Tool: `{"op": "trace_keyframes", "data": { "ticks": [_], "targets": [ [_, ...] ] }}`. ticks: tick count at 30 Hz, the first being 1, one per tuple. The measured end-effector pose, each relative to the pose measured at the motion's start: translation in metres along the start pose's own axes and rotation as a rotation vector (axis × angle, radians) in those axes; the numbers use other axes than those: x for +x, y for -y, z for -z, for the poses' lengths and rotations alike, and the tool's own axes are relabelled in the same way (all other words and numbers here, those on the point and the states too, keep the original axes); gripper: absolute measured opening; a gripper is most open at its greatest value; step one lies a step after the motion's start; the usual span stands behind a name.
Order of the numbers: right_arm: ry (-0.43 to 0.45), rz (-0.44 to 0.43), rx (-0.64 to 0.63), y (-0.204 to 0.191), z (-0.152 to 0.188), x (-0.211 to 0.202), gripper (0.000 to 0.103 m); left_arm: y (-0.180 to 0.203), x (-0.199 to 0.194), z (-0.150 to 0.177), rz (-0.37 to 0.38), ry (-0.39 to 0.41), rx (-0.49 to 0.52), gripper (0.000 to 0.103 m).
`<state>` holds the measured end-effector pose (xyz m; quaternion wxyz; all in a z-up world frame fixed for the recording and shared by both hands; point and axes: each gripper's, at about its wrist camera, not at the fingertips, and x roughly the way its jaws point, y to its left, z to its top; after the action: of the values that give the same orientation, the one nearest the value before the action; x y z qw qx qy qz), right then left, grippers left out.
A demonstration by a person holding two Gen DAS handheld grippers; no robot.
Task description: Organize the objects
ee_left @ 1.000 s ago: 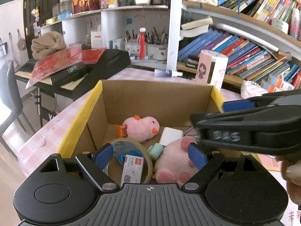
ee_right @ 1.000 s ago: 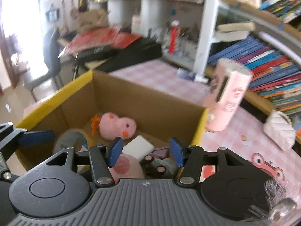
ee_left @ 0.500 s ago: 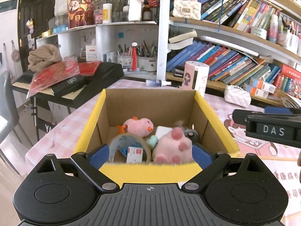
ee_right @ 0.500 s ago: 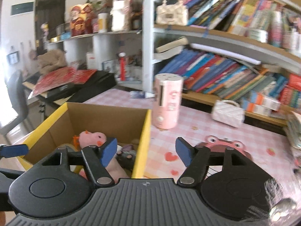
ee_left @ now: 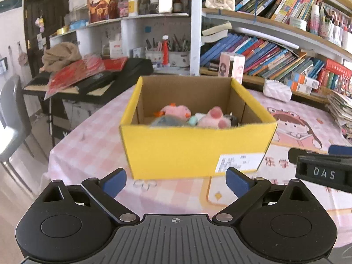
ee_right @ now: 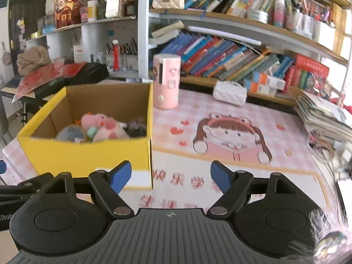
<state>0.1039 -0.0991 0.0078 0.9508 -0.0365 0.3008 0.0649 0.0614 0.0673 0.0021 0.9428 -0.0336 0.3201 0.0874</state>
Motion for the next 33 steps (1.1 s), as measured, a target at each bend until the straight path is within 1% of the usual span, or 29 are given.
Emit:
{"op": "trace_keyframes", "data": {
  "ticks": [4, 8, 10, 13, 16, 20, 26, 29, 33],
  "targets": [
    [-0.042, 0.003, 0.020, -0.004, 0.017, -0.011, 0.079, -0.005, -0.007, 0.011, -0.006, -0.022, -0.011, 0.100],
    [-0.059, 0.014, 0.022, -0.006, 0.033, -0.023, 0.082, -0.004, -0.014, 0.018, 0.008, -0.027, 0.007, 0.100],
    [-0.064, 0.028, 0.023, -0.005, 0.040, -0.029, 0.083, -0.001, -0.017, 0.022, 0.023, -0.030, 0.021, 0.100],
    [-0.076, 0.056, 0.034, 0.000, 0.049, -0.037, 0.089, 0.006, -0.019, 0.025, 0.052, -0.041, 0.044, 0.100],
    [-0.086, 0.095, 0.053, 0.007, 0.057, -0.044, 0.091, 0.014, -0.021, 0.028, 0.088, -0.047, 0.062, 0.100],
    [-0.101, 0.150, 0.079, 0.019, 0.065, -0.050, 0.096, 0.025, -0.023, 0.032, 0.124, -0.047, 0.089, 0.100],
    [-0.103, 0.207, 0.119, 0.036, 0.072, -0.059, 0.101, 0.044, -0.026, 0.034, 0.170, -0.042, 0.143, 0.101],
    [-0.108, 0.228, 0.128, 0.042, 0.075, -0.061, 0.103, 0.051, -0.027, 0.034, 0.181, -0.044, 0.166, 0.101],
    [-0.109, 0.241, 0.135, 0.047, 0.076, -0.062, 0.103, 0.057, -0.027, 0.033, 0.184, -0.042, 0.181, 0.101]
  ]
}}
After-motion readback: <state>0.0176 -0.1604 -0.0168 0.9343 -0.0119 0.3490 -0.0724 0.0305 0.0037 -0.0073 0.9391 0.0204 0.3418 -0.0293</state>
